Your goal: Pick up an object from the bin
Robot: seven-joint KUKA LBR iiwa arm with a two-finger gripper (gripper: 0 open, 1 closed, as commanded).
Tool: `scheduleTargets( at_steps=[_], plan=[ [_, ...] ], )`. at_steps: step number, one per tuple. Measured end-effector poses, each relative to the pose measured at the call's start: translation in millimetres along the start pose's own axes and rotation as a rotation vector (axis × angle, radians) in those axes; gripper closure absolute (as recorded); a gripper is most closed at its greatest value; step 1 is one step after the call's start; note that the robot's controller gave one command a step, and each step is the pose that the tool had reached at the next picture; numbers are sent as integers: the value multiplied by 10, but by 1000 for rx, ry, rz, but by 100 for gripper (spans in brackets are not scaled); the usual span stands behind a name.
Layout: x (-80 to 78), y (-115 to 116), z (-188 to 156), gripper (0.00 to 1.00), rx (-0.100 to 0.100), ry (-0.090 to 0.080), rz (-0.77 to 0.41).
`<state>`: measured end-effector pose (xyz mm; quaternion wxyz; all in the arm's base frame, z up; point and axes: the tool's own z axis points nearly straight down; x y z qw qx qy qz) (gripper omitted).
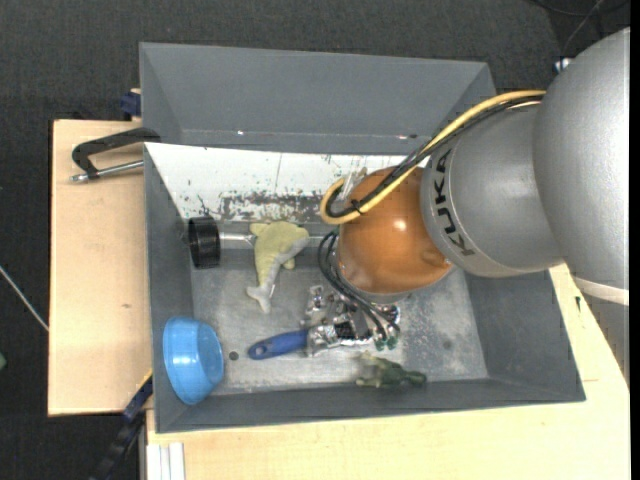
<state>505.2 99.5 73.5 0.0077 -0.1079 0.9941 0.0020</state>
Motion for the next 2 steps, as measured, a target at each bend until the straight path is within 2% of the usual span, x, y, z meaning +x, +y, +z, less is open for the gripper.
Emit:
scheduleTargets(
  at_steps=[1,2],
  plan=[
    [-89,42,-1117,100,2,3,31],
    [-40,15,-1890,100,2,2,3]
  ],
)
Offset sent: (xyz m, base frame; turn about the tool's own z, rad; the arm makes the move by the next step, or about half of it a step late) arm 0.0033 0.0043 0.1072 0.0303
